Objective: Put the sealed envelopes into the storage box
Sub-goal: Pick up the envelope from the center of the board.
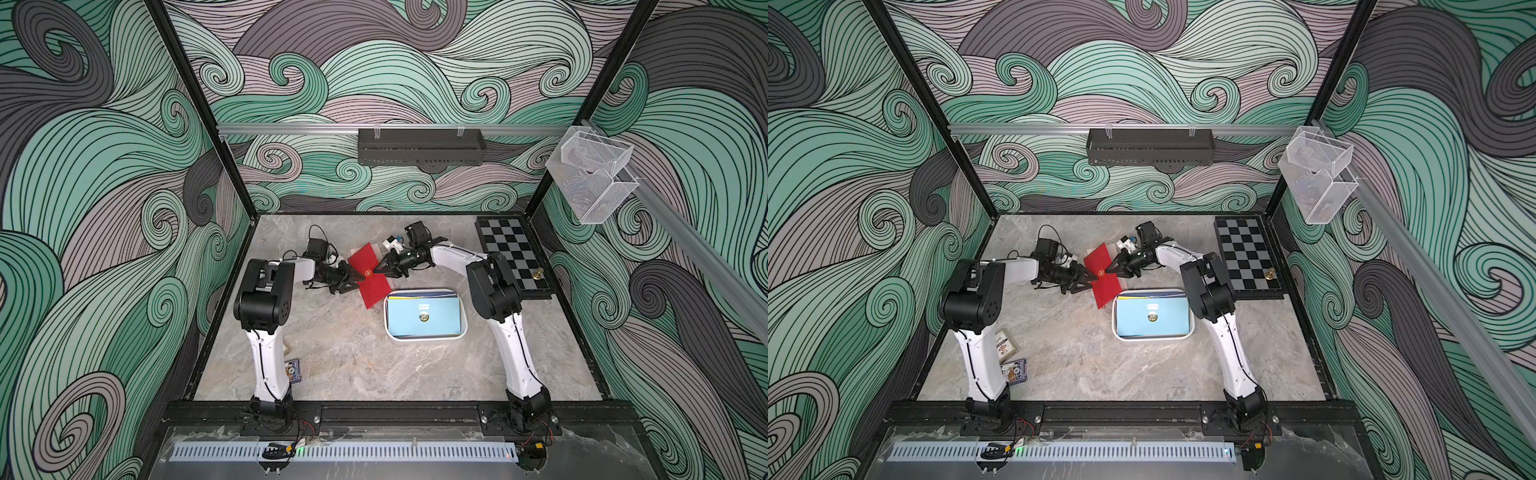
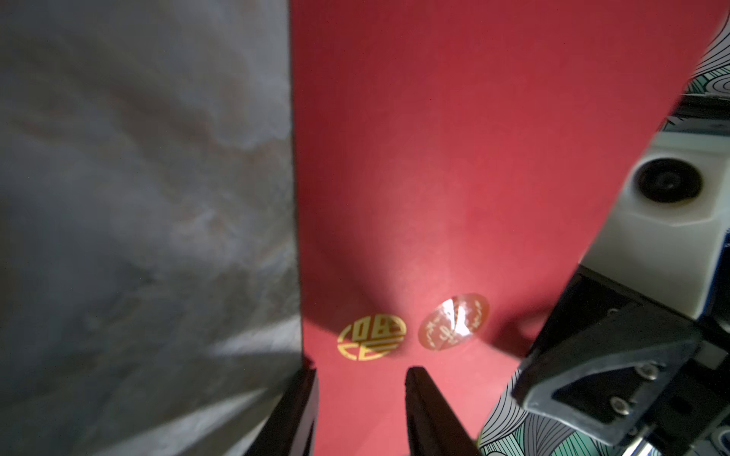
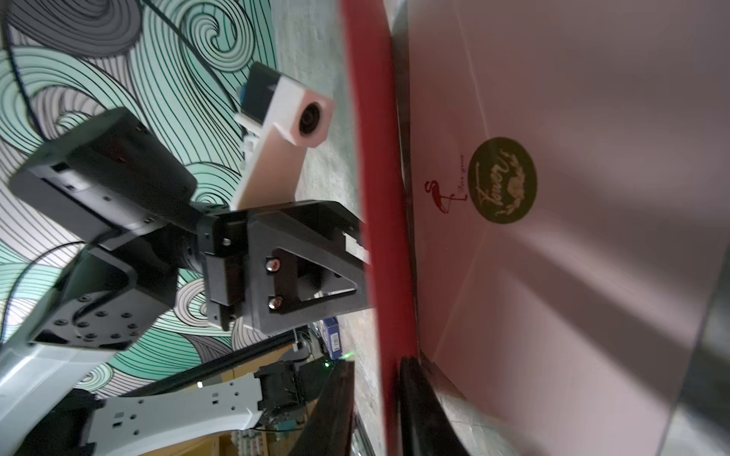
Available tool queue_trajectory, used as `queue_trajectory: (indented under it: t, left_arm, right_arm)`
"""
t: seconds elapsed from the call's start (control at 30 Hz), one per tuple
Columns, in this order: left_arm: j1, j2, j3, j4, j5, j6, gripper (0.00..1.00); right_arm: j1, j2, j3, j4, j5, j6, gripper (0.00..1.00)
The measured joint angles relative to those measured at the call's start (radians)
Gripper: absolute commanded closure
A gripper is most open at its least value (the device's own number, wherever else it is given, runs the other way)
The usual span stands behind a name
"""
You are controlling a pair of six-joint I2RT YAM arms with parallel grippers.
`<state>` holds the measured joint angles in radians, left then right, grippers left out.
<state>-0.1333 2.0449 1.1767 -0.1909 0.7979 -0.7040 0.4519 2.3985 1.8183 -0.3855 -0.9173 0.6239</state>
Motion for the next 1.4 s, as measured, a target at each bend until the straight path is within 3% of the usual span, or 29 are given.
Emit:
queue_trajectory:
  t: [0.1,0.23,0.4,0.53,0.77,1.0,1.23,1.4]
  left_arm:
    - [-0.001,-0.019,-0.014,0.008,-0.013,-0.001,0.54]
    - [0.003,-0.079,-0.052,-0.018,-0.079,-0.003,0.51]
    - [0.034,-0.272,-0.146,-0.059,-0.137,-0.008,0.45]
    - [0.051,-0.463,-0.187,-0.02,-0.099,-0.013,0.43]
    - [0.052,-0.719,-0.312,0.161,0.069,-0.077,0.38]
    - [0.01,-0.787,-0.32,0.273,0.175,-0.124,0.41]
    - [-0.063,-0.79,-0.323,0.282,0.192,-0.118,0.5]
    - [-0.067,-0.797,-0.322,0.186,0.147,-0.06,0.51]
  right_arm:
    - [0.009,0.001,0.034,-0.02,0.026,-0.016,1.0]
    - [0.009,-0.001,0.082,-0.024,0.045,-0.021,1.0]
    - [0.003,-0.076,0.06,-0.023,0.059,-0.023,1.0]
    - [0.0,-0.272,-0.097,0.051,0.046,0.001,1.0]
    - [-0.003,-0.604,-0.414,0.328,-0.036,0.133,1.0]
    - [0.008,-0.704,-0.622,0.498,-0.09,0.261,1.0]
    - [0.015,-0.711,-0.653,0.583,-0.124,0.333,1.0]
    - [0.013,-0.715,-0.653,0.59,-0.133,0.346,1.0]
